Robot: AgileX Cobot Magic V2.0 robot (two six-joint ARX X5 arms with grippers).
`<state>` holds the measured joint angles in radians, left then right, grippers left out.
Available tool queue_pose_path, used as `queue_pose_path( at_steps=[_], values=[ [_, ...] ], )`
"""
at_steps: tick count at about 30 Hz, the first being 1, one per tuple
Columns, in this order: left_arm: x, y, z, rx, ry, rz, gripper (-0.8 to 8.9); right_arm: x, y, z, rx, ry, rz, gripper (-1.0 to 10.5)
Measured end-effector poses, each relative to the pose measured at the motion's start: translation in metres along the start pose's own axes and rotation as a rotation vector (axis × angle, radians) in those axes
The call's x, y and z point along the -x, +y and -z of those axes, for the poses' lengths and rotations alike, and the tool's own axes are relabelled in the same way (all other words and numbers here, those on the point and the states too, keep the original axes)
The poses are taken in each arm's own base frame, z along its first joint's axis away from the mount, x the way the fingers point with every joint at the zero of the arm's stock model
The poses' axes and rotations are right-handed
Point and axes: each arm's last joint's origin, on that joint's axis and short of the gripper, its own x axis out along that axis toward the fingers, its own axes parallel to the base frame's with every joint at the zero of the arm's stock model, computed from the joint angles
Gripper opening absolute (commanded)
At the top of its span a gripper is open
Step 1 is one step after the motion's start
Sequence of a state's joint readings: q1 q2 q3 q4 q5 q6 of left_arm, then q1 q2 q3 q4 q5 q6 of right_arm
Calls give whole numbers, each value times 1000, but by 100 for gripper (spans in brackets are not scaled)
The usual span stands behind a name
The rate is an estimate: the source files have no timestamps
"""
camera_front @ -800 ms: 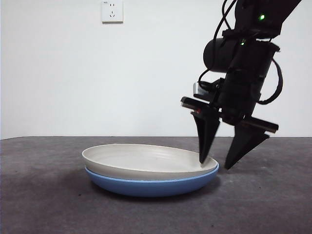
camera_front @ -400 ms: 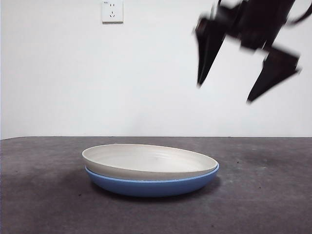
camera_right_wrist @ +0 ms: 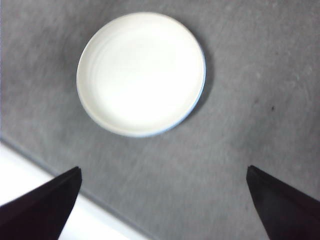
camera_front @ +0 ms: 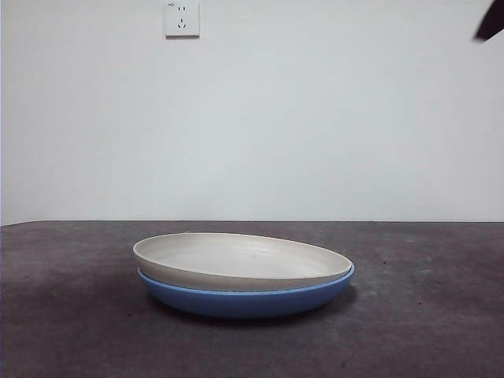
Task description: Pick up the white plate, put it on the blue plate, put it on desk
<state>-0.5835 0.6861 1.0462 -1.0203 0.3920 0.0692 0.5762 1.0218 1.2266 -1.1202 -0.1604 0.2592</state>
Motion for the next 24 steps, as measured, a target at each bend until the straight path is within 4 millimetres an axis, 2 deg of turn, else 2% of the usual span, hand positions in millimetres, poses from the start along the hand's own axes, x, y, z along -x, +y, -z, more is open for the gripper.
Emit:
queue_pose_path(
  at_steps=[10,19,24],
  values=[
    [0,0,-2,-9,-21,-1,541,48,4,44,69,-35,-18,607],
    [0,0,-2,-9,-21,-1,540,77,-3,74,80,-137,-33,607],
    [0,0,-2,-9,-21,-2,533,85,-5,82,84,-177,-45,606]
  ],
)
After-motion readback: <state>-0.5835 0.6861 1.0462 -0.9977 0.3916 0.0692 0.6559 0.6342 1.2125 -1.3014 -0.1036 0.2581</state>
